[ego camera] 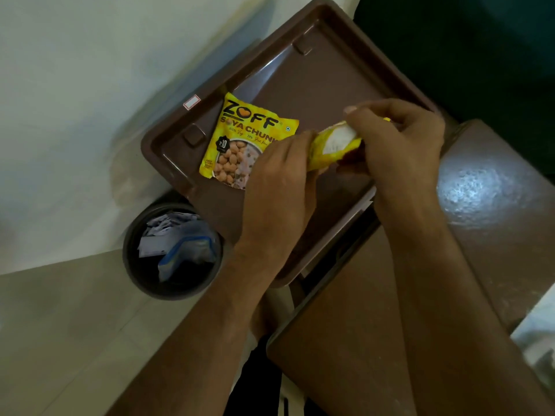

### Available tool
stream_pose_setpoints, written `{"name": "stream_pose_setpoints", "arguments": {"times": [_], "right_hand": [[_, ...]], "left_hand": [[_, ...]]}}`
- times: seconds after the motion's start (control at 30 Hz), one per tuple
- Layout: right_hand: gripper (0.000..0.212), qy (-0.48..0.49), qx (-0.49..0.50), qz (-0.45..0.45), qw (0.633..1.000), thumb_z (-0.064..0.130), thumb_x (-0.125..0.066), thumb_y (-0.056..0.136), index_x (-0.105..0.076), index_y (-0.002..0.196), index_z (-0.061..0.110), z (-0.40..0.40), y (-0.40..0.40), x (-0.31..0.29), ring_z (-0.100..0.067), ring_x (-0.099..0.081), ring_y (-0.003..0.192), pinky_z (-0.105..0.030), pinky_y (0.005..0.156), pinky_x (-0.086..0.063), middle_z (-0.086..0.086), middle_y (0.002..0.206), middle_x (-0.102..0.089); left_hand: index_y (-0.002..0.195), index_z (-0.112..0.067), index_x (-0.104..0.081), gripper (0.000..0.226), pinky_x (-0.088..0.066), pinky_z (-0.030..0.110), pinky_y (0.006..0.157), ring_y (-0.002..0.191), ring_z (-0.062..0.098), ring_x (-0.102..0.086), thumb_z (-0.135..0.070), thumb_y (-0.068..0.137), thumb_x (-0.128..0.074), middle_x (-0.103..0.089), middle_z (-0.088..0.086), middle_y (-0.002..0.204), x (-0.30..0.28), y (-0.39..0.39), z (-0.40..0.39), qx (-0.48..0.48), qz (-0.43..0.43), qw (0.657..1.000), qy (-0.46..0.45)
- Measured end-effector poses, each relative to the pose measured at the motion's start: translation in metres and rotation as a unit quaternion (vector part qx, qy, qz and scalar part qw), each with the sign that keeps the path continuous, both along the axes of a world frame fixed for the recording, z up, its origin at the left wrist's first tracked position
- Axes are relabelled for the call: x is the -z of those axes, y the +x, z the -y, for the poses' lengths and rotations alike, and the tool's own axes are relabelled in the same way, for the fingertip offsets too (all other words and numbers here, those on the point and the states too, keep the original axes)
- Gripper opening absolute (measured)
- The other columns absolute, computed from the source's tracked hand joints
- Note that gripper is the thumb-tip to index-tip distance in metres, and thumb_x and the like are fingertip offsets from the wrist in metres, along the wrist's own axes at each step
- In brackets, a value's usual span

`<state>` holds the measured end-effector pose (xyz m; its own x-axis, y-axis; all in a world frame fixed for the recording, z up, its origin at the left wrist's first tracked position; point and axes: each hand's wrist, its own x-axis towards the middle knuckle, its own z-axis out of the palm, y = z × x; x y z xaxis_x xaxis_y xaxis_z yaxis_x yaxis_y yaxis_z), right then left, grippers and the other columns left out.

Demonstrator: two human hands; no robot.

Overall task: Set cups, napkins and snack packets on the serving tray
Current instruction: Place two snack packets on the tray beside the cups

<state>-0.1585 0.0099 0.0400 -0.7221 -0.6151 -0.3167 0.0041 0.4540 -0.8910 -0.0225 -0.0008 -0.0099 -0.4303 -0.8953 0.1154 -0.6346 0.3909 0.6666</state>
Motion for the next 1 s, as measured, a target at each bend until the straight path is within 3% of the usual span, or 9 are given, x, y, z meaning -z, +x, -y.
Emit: {"name": "stream_pose_setpoints", "arguments": {"times": [0.13,0.23,0.33,0.43,0.57,0.63,0.73,0.9,1.0], "right_hand": [[0.026,-0.084,0.062,-0.066,0.992,0.030,-0.065,0.102,-0.073,0.115,0.009,-0.011,0.001,0.001,-0.015,-0.070,0.069,-0.033,0.058,-0.058,-0.014,0.080,-0.071],[0.040,-0.080,0.057,-0.048,0.994,0.036,-0.067,0.101,-0.064,0.133,0.012,-0.018,0.003,0.007,-0.019,-0.072,0.093,-0.038,0.080,-0.064,-0.016,0.103,-0.070],[0.027,-0.041,0.002,0.032,0.999,0.034,-0.062,0.105,-0.068,0.123,0.016,-0.025,0.003,0.012,-0.006,-0.075,0.090,-0.025,0.075,-0.060,0.007,0.096,-0.076],[0.024,0.004,-0.032,0.014,0.999,0.027,-0.058,0.108,-0.073,0.091,0.019,-0.030,0.006,0.017,-0.002,-0.070,0.068,-0.029,0.063,-0.057,0.008,0.074,-0.074],[0.024,0.022,0.018,0.034,0.999,0.022,-0.061,0.105,-0.074,0.086,0.015,-0.031,0.006,0.024,-0.025,-0.073,0.075,-0.052,0.072,-0.062,-0.018,0.086,-0.076],[0.012,0.015,0.043,0.037,0.998,0.019,-0.064,0.101,-0.075,0.100,0.013,-0.033,0.003,0.026,-0.019,-0.074,0.081,-0.048,0.073,-0.063,-0.008,0.085,-0.075],[0.046,-0.012,0.004,-0.050,0.999,0.032,-0.072,0.095,-0.058,0.137,0.016,-0.037,-0.003,0.020,-0.010,-0.071,0.103,-0.035,0.086,-0.061,0.003,0.109,-0.072],[0.048,-0.014,-0.165,-0.101,0.981,0.039,-0.075,0.092,-0.064,0.133,0.018,-0.021,-0.012,0.015,-0.012,-0.073,0.103,-0.033,0.088,-0.060,0.003,0.107,-0.074],[0.017,-0.055,-0.102,-0.016,0.993,0.024,-0.075,0.094,-0.074,0.105,0.011,-0.015,-0.011,0.016,-0.015,-0.076,0.086,-0.033,0.078,-0.061,-0.004,0.092,-0.077]], "left_hand": [[0.119,-0.011,-0.068,0.020,-0.051,0.025,0.076,0.088,0.009,-0.066,-0.023,0.104,-0.061,-0.074,0.000,0.099,-0.012,0.001,0.019,-0.060,-0.123,0.982,0.129],[0.112,-0.019,-0.070,0.017,-0.057,0.026,0.089,0.102,0.013,-0.072,-0.013,0.107,-0.055,-0.078,0.003,0.108,-0.017,0.002,0.025,-0.091,-0.244,0.911,0.320],[0.103,-0.024,-0.075,0.027,-0.059,0.038,0.094,0.103,0.016,-0.075,-0.016,0.110,-0.050,-0.080,-0.003,0.104,-0.016,0.005,0.020,-0.125,-0.269,0.868,0.398],[0.093,-0.022,-0.077,0.034,-0.059,0.044,0.091,0.098,0.025,-0.076,-0.029,0.111,-0.049,-0.081,0.004,0.098,-0.010,0.008,0.011,-0.159,-0.247,0.876,0.383],[0.062,-0.024,-0.057,0.046,-0.045,0.042,0.055,0.059,0.017,-0.052,-0.036,0.107,-0.058,-0.054,-0.006,0.057,-0.001,0.012,0.008,-0.156,-0.187,0.936,0.253],[0.061,-0.025,-0.054,0.045,-0.038,0.041,0.053,0.057,0.014,-0.046,-0.034,0.104,-0.063,-0.048,-0.008,0.056,0.001,0.014,0.009,-0.135,-0.197,0.944,0.229],[0.060,-0.014,-0.055,0.046,-0.026,0.024,0.050,0.052,0.002,-0.030,-0.033,0.100,-0.069,-0.035,-0.014,0.054,0.000,0.019,0.021,-0.057,-0.206,0.955,0.208],[0.083,-0.037,-0.071,0.017,-0.038,0.015,0.055,0.053,-0.009,-0.049,-0.037,0.077,-0.086,-0.057,-0.022,0.052,-0.016,0.011,0.040,0.070,-0.178,0.958,0.215],[0.103,-0.030,-0.075,0.046,-0.050,0.022,0.066,0.066,-0.005,-0.061,-0.061,0.070,-0.084,-0.070,-0.012,0.068,-0.017,0.007,0.042,-0.032,-0.235,0.940,0.246]]}}
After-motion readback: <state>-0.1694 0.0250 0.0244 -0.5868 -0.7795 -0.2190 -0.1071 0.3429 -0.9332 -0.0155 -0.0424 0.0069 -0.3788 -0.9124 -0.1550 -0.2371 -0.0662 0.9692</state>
